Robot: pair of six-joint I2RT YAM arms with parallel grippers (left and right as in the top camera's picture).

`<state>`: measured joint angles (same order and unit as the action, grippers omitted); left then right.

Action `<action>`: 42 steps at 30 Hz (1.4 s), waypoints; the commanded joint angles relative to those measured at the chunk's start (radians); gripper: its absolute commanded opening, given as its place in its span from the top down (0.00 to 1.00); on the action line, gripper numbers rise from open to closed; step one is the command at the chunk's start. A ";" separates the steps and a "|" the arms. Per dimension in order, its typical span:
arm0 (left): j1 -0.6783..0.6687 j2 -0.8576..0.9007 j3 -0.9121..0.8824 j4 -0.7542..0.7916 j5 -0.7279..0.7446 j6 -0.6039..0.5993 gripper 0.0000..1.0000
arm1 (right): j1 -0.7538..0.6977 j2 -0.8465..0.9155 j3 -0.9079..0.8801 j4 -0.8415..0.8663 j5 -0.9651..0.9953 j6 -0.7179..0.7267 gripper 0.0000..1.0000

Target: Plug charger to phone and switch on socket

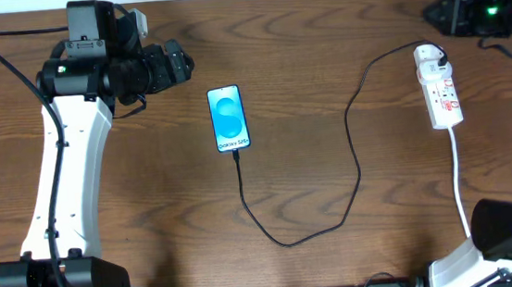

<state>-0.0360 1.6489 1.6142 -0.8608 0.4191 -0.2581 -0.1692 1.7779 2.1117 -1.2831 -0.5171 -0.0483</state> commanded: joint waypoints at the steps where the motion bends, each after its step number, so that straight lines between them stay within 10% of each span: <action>1: 0.002 -0.008 0.002 -0.003 -0.005 0.009 0.06 | 0.080 -0.038 0.011 -0.004 -0.003 -0.021 0.79; 14: 0.002 -0.008 0.002 -0.003 -0.005 0.009 0.06 | 0.275 -0.101 0.011 -0.096 0.116 -0.035 0.68; 17: 0.002 -0.008 0.002 -0.003 -0.005 0.009 0.06 | 0.275 -0.125 0.011 -0.121 0.113 0.016 0.01; 42: 0.002 -0.008 0.002 -0.003 -0.005 0.009 0.06 | 0.284 -0.178 -0.005 -0.066 0.311 -0.064 0.01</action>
<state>-0.0360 1.6489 1.6142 -0.8604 0.4191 -0.2581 0.1036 1.6367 2.1117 -1.3952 -0.2760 -0.0517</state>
